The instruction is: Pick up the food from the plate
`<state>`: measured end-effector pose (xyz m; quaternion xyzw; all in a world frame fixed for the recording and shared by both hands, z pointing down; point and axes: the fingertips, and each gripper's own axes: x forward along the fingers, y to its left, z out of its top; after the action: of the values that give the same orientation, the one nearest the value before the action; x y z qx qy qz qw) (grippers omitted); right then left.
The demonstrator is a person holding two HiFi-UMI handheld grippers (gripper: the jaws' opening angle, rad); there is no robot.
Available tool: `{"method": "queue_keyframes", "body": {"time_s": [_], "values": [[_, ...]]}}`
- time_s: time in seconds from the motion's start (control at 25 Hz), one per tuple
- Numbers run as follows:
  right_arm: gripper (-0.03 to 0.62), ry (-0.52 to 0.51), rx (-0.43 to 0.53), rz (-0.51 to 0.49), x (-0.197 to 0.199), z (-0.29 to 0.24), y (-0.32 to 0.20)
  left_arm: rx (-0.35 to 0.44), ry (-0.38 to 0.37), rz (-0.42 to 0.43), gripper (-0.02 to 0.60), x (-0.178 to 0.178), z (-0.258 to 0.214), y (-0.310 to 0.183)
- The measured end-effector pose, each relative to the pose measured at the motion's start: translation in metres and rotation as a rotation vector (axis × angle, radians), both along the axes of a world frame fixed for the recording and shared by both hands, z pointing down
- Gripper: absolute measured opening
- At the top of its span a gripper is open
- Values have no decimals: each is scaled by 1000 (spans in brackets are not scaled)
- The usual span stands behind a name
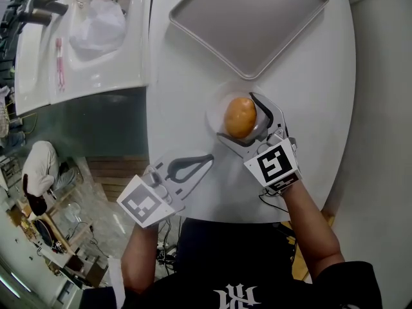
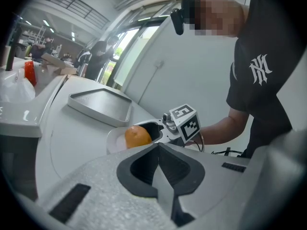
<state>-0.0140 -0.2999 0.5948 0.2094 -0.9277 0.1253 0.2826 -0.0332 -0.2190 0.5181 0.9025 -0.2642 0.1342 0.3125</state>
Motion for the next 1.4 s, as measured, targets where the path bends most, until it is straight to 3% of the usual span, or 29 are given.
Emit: {"method": "queue_keyframes", "body": {"time_s": [0.44,0.68,0.88,1.24,1.4], "values": [[451,20,5,-3,2,7,-2,3,3,-20,3,-7,3,8],[451,-51,38,30,-2,-22,3,15,92,-71,3,-22,3,21],[451,-79,82,60,1,-68,31,46,86,-49,3,-28,-4,52],[451,-243,132,196,17,-193,121,160,141,42,3,-23,-79,116],[451,-266,189,236,27,-237,164,228,151,94,3,-14,-115,141]]}}
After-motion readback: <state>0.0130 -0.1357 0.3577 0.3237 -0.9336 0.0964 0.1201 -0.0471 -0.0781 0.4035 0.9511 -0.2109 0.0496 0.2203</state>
